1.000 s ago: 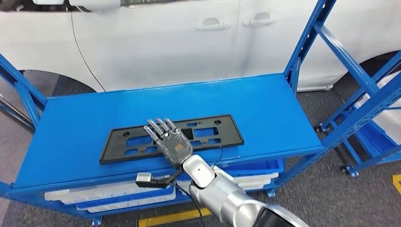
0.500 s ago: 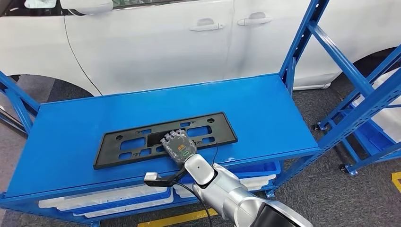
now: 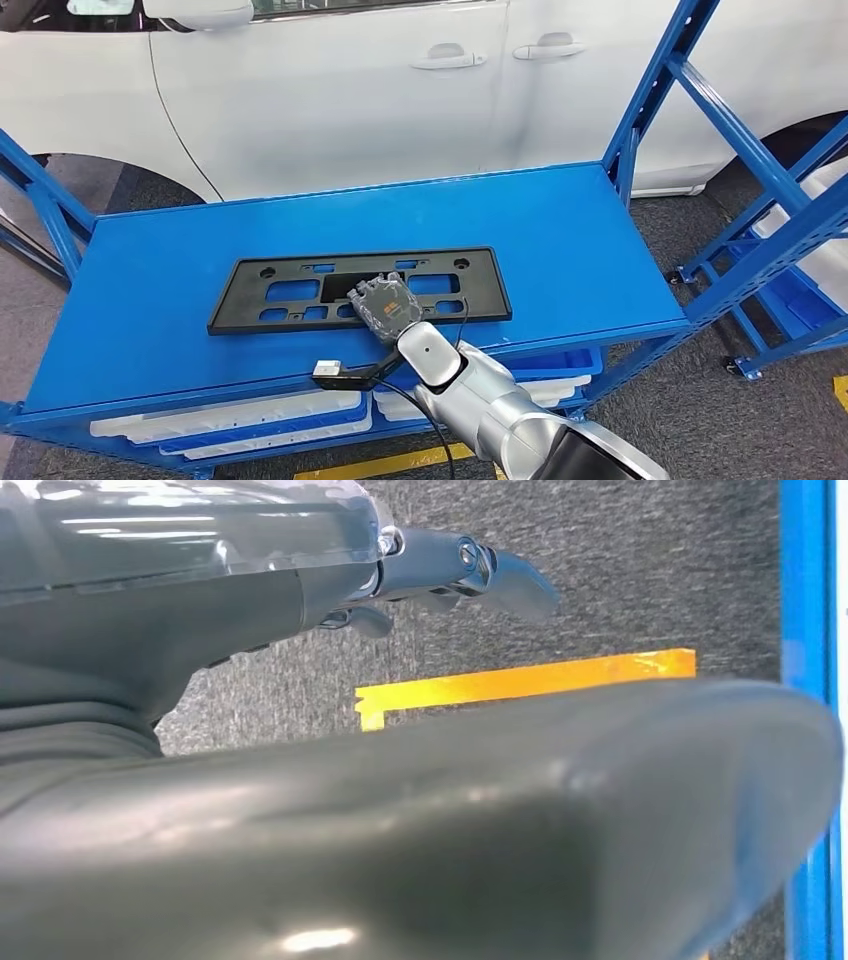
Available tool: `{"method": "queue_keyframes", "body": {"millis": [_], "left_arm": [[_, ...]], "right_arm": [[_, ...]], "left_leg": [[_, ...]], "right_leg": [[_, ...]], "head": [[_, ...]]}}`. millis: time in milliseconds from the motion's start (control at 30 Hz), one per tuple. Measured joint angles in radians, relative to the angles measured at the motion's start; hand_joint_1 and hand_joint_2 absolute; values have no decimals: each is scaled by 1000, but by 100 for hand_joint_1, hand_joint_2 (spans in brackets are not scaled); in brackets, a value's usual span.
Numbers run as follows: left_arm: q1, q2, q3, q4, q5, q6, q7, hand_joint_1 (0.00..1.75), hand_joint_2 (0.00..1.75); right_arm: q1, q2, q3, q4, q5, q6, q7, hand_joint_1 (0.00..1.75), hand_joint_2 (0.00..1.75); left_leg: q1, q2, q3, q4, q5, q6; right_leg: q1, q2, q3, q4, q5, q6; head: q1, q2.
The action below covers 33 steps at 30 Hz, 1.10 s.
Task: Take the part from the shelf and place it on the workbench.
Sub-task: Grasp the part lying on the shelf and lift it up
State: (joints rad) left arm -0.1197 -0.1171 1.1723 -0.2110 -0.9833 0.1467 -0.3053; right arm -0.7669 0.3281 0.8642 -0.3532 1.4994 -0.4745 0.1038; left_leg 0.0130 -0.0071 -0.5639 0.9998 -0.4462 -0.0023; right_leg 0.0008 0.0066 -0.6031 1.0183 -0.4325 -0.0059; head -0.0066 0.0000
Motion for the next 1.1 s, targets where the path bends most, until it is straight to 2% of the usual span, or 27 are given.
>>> {"method": "queue_keyframes", "body": {"millis": [67,133,167,267,300,333,367,433,500,600,667,700,767,800,833,867,933,967,1000,1033,1100], "left_arm": [[-1,0,0,0,-2,2,-8,0,175],[-2,0,-1,0,-2,4,-16,0,175],[-2,0,-1,0,1,4,-20,0,175],[-1,0,0,0,17,4,-26,0,175],[0,0,2,0,25,8,-24,0,175],[0,1,4,0,35,17,-18,0,175],[1,2,7,0,44,27,-10,0,175],[2,5,17,0,62,43,7,0,175],[3,6,27,0,77,40,14,0,175],[15,9,46,0,103,1,-10,0,175],[23,11,62,0,130,-28,-55,0,175],[25,12,69,0,139,-32,-81,0,175],[28,13,78,0,137,-19,-120,0,175],[30,13,79,0,131,-14,-122,0,175],[33,14,79,0,124,-11,-114,0,175],[34,14,79,0,118,-7,-99,0,175],[36,15,79,0,112,6,-68,0,175],[35,15,79,0,110,14,-54,0,175],[35,14,79,0,109,21,-42,0,175],[34,14,79,0,109,29,-31,0,175],[33,15,79,0,108,45,-15,0,175]], "right_arm": [[-1,-1,-2,0,-10,-6,-6,175,175],[-1,-1,-9,-2,-28,-19,-18,175,175],[-2,-1,-15,-4,-39,-31,-26,175,175],[-2,-2,-50,-20,-96,-97,-71,175,175],[-2,-3,-64,-30,-123,-123,-94,175,175],[-1,-6,-83,-49,-162,-147,-126,175,175],[-1,-9,-104,-74,-207,-166,-162,175,175],[4,-20,-161,-161,-352,-187,-264,175,175],[22,-39,-224,-293,-551,-159,-380,175,175],[98,-81,-306,-571,-929,-38,-560,175,175],[162,-110,-352,-786,-1251,119,-650,175,175],[191,-125,-370,-888,-1410,214,-673,175,175],[251,-157,-398,-1077,-1662,406,-699,175,175],[282,-174,-406,-1157,-1734,486,-710,175,175],[310,-190,-412,-1227,-1785,558,-720,175,175],[332,-204,-416,-1288,-1819,627,-728,175,175],[359,-224,-422,-1378,-1861,735,-735,175,175],[365,-230,-424,-1412,-1874,775,-735,175,175],[370,-235,-425,-1440,-1880,801,-732,175,175],[373,-238,-425,-1461,-1882,818,-729,175,175],[381,-243,-425,-1493,-1874,831,-722,175,175]], "left_leg": [[1,0,1,-2,-1,-12],[3,1,-3,13,-16,-23],[4,1,-17,45,-36,-28],[7,2,-108,238,-126,-39],[8,2,-131,283,-135,-41],[8,2,-136,287,-123,-42],[8,2,-122,253,-94,-41],[8,3,-55,109,-21,-37],[4,2,-13,15,8,-26],[2,-2,-14,3,7,-7],[5,-2,-13,-1,9,6],[6,-2,-12,-2,10,12],[4,-2,-12,-2,6,20],[4,-2,-10,-2,4,21],[3,-2,-8,-1,2,22],[3,-2,-5,-1,-1,21],[2,-2,3,1,-9,16],[0,-2,6,5,-14,12],[-1,-2,6,7,-17,8],[-2,-1,6,8,-19,3],[-3,-1,7,7,-19,-7]], "right_leg": [[2,2,1,-8,-2,-7],[-1,2,6,-16,2,-18],[-4,1,9,-20,3,-23],[-4,0,11,-22,3,-29],[-3,0,12,-22,2,-30],[-3,1,13,-21,1,-30],[-3,3,15,-21,0,-29],[-2,5,19,-18,-5,-23],[1,6,17,-14,-8,-14],[3,3,11,-11,-10,0],[1,1,-4,25,-39,12],[-1,0,-25,72,-68,17],[-3,0,-93,212,-133,24],[-5,0,-121,264,-148,26],[-5,0,-134,286,-144,26],[-6,0,-126,262,-119,25],[-5,-1,-66,128,-43,17],[-4,-1,-35,63,-17,13],[-2,0,-16,21,-4,9],[0,0,-8,3,-3,6],[1,1,-8,0,-4,-3]], "head": [[0,0],[-1,0],[-2,0],[-5,0],[-4,0],[-4,0],[-5,0],[-5,0],[-4,0],[-3,0],[-1,0],[-1,0],[1,0],[1,0],[1,0],[1,0],[1,0],[1,0],[1,0],[0,0],[0,0]]}}
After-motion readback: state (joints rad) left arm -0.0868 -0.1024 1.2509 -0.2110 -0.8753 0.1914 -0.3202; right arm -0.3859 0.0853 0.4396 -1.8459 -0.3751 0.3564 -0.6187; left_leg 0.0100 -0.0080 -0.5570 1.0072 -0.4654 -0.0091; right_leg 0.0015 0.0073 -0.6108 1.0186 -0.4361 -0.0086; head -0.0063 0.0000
